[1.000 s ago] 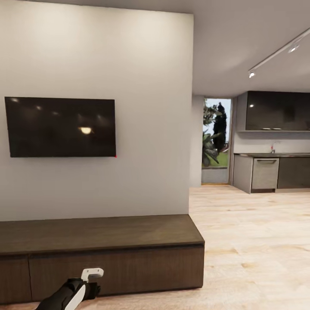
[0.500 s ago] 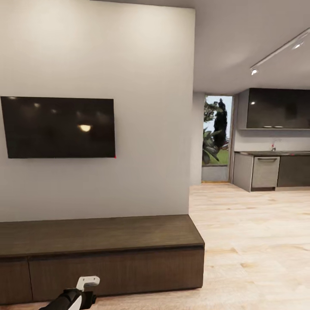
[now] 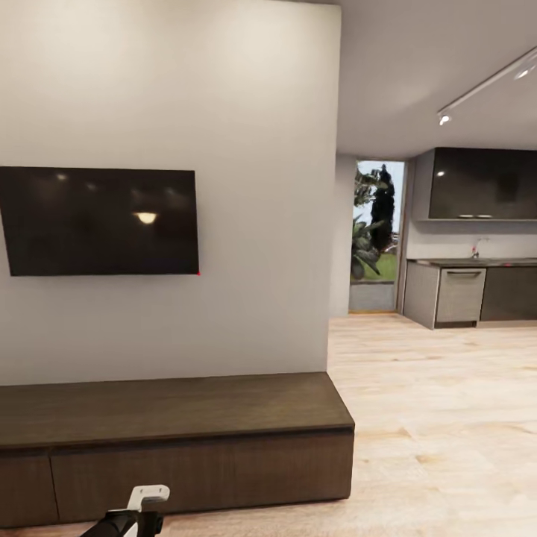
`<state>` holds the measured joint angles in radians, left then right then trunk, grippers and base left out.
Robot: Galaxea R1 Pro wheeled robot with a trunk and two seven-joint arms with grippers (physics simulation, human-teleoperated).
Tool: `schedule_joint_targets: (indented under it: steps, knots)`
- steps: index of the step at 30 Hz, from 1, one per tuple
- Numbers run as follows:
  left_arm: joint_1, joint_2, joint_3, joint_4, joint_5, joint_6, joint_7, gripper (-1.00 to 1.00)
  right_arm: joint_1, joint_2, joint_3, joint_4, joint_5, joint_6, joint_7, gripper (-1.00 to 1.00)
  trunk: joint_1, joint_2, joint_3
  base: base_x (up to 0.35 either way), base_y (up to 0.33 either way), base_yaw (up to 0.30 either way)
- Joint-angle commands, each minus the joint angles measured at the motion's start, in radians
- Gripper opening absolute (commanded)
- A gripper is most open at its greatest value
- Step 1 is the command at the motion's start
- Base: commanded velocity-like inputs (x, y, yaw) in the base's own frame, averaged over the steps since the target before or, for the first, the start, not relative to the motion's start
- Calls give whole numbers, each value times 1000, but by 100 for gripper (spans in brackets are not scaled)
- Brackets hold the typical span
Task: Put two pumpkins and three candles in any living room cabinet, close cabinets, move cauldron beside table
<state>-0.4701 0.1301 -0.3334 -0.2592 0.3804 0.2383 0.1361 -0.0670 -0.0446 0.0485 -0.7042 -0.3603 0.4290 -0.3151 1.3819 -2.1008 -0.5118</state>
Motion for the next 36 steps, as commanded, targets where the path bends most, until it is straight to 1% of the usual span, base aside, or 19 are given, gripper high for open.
schedule_joint_targets:
  steps: [1,5,10,13,17,21,26,36]
  knots:
    - [0,1,-9,1,10,1,7,100,0,-2,5,2,-9,3,-9,100,-4,7,0,0,0,0]
    - [3,0,-13,23,11,-22,7,100,0,-8,5,20,-9,-6,-9,100,-19,35,6,0,0,0]
    - [24,0,-14,31,10,-48,7,100,0,-18,5,71,-9,-57,-8,100,-39,70,14,0,0,0]
    - [39,0,-22,33,10,-61,7,100,0,-21,5,96,-9,-71,-7,100,-50,91,18,0,0,0]
    - [54,0,-36,35,10,-83,7,100,0,-22,5,113,-9,-78,-7,100,-65,119,24,0,0,0]
    - [72,1,-41,37,10,-94,7,100,0,-23,5,145,-9,-96,-7,100,-81,147,30,0,0,0]
    - [92,2,-43,38,10,-110,7,100,0,-24,5,196,-9,-140,-7,100,-100,182,38,0,0,0]
    - [120,6,-44,39,9,-130,8,100,0,-24,7,245,-8,-169,-7,100,-138,252,53,0,0,0]
